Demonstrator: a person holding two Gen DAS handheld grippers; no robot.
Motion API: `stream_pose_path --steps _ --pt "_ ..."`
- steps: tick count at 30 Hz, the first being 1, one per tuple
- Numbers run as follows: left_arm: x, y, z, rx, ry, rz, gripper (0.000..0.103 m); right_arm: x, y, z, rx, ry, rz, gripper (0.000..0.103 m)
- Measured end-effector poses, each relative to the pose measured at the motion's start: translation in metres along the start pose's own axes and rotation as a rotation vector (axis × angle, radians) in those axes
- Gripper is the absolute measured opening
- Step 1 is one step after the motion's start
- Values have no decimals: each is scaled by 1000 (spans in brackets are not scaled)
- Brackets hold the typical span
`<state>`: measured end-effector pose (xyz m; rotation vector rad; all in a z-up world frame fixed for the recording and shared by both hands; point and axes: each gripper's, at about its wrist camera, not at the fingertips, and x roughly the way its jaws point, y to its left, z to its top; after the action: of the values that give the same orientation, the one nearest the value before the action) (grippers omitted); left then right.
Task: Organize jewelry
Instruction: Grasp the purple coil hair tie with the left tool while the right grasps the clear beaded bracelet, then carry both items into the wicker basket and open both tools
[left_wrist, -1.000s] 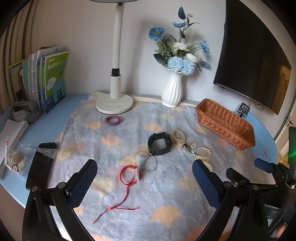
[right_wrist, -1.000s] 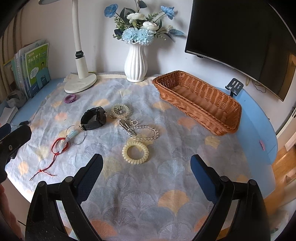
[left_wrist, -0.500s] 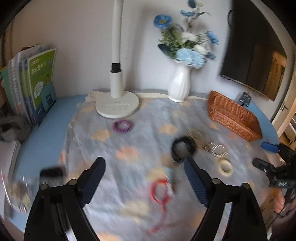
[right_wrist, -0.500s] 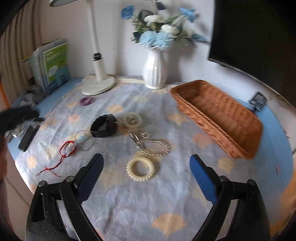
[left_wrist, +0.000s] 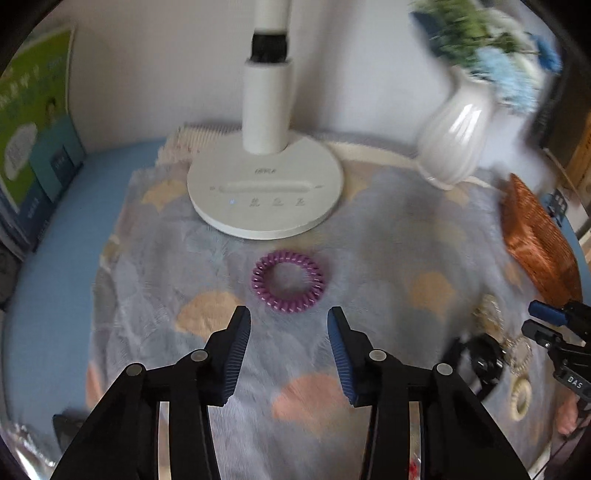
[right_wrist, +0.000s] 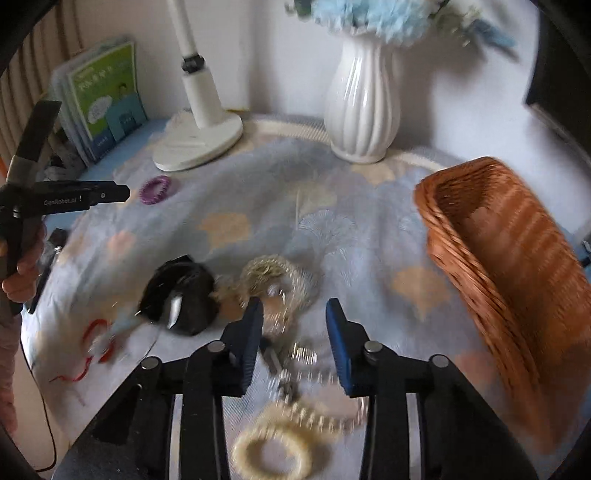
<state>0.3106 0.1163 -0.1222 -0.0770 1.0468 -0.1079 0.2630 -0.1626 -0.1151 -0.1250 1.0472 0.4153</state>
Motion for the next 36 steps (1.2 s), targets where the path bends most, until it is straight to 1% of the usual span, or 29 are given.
stream_pose_path --steps 3,5,6,8,9,11,12,13,14,16,18,21,23,27,31,34,36 --pt "17 5 4 -11 20 13 44 17 -4 6 1 20 21 37" --pt "26 7 6 -23 33 18 40 24 -3 7 -10 20 23 37" --pt "29 9 7 -33 33 1 37 26 -2 7 -16 21 14 37" --pt "32 9 11 -38 17 0 34 32 0 7 -24 24 17 35" --pt "33 8 12 -38 18 3 32 35 2 8 -27 24 22 32" --pt "40 6 14 -29 29 5 25 36 4 9 -33 17 31 25" --pt "41 4 14 -20 11 19 19 36 5 8 -40 14 35 18" --pt "42 0 13 -1 2 33 12 35 7 8 -45 10 32 13" --pt "42 -2 12 10 -5 38 11 33 9 7 -53 3 17 13" --pt "40 -6 10 17 -7 28 10 28 12 6 -68 -12 5 12" --pt "34 -8 8 27 -17 11 10 19 13 4 -73 -30 7 12" --pt "14 -18 4 46 -56 -13 10 -1 13 -1 -68 -62 23 12" --pt "-1 -27 2 62 -83 -27 10 -16 13 -5 -71 -88 10 12" --pt "-41 -48 -3 112 -137 -54 10 -48 20 -14 -89 -147 -37 12" --pt "-70 -78 -4 172 -186 -76 10 -82 21 -24 -101 -200 -122 12" --pt "-85 -106 -3 222 -211 -89 10 -105 18 -32 -94 -224 -179 12" --pt "-91 -124 -1 253 -228 -73 10 -115 11 -36 -78 -234 -202 12"
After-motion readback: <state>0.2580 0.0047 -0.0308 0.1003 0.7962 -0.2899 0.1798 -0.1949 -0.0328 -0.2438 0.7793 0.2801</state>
